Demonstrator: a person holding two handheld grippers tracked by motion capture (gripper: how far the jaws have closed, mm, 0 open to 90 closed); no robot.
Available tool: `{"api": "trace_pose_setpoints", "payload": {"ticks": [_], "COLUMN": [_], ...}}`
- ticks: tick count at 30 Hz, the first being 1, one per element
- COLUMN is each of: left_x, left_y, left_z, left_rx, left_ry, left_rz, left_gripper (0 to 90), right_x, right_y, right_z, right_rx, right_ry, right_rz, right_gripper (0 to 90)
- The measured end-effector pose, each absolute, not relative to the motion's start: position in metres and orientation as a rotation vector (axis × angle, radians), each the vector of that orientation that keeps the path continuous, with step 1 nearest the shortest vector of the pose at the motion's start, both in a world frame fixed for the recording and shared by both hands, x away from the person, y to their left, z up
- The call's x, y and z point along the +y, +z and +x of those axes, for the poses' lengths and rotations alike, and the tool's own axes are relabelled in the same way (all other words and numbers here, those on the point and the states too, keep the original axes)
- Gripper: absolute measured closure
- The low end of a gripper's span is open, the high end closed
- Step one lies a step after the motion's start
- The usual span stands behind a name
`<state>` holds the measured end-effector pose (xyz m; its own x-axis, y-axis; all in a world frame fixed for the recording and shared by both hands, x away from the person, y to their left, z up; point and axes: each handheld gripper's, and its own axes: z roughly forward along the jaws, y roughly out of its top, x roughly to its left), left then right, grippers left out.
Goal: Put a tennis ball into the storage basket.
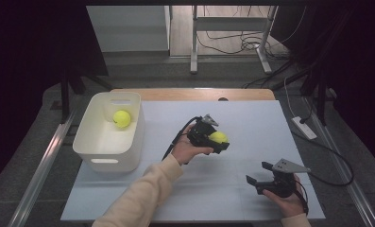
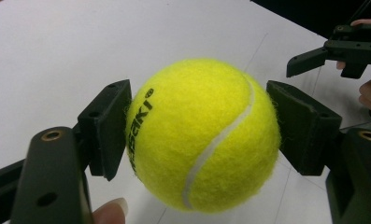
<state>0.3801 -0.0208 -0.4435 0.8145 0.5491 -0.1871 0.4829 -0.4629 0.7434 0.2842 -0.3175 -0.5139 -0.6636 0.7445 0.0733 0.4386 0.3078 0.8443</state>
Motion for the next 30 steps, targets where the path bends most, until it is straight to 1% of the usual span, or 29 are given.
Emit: {"api": "trace_pose_setpoints", "payload": {"ticks": [30], "left_x": [0.007], "left_y": [-0.428], "left_z": [0.376], "left_rx": [0.772], "left_ry": [0.155], "left_rz": [2.101], "left_gripper": [27.0], "right_x": [-0.317], "right_y": [-0.514], "right_z": [0.284], "right_rx": [2.25], "right_ry": [1.283], "right_rz": [1.064], "right_gripper": [11.3]}}
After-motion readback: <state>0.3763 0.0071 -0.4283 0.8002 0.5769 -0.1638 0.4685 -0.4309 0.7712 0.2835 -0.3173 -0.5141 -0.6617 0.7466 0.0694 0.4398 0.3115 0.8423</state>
